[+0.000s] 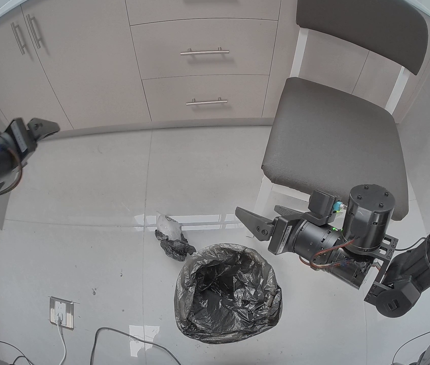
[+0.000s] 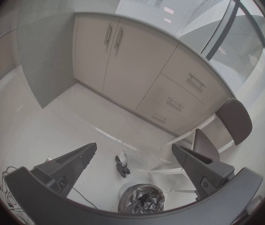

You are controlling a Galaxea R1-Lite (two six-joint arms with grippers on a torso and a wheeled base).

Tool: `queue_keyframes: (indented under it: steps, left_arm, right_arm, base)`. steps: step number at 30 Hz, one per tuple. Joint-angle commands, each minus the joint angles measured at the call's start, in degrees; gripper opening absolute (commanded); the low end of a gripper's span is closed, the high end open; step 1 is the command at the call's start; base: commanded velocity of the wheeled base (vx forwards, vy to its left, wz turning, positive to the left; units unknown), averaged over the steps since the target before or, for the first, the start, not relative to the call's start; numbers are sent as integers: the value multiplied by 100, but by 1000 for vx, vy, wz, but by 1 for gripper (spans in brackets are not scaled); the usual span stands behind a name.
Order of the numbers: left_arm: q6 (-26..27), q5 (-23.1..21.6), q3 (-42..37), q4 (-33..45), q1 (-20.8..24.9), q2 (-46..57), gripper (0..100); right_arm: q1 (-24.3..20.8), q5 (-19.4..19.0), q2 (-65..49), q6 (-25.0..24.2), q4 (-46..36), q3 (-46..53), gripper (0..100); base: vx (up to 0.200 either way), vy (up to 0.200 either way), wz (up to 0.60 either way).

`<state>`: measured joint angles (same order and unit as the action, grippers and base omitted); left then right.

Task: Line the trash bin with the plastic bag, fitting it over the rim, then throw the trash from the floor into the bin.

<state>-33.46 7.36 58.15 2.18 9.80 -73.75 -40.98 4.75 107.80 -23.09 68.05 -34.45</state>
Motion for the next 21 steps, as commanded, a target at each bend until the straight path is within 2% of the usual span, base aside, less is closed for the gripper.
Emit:
queue_keyframes:
  steps: [1, 6, 10, 11, 18, 21]
  left_arm:
    - [-389, -622, 1278, 72, -277, -2187, 100]
    - [-793, -666, 2236, 502, -330, -3136, 100]
    - [-925, -666, 2737, 669, -330, -3716, 100]
    - [-934, -675, 3018, 687, -312, -4130, 100]
    - [-943, -666, 3581, 687, -128, -5105, 100]
    - [-943, -666, 3818, 678, -75, -5378, 100]
  right_arm:
    - [20, 17, 206, -11, 86, 26, 100]
    - [12, 26, 312, -11, 86, 9, 100]
    - [20, 43, 391, -11, 86, -18, 100]
    - [20, 43, 400, -11, 86, -18, 100]
    - [20, 34, 443, -11, 147, -9, 100]
    - [29, 43, 646, 6, 411, -9, 100]
  base:
    - [0, 0, 0]
    - [0, 0, 0]
    - [0, 0, 0]
    - [0, 0, 0]
    - [0, 0, 0]
    - [0, 0, 0]
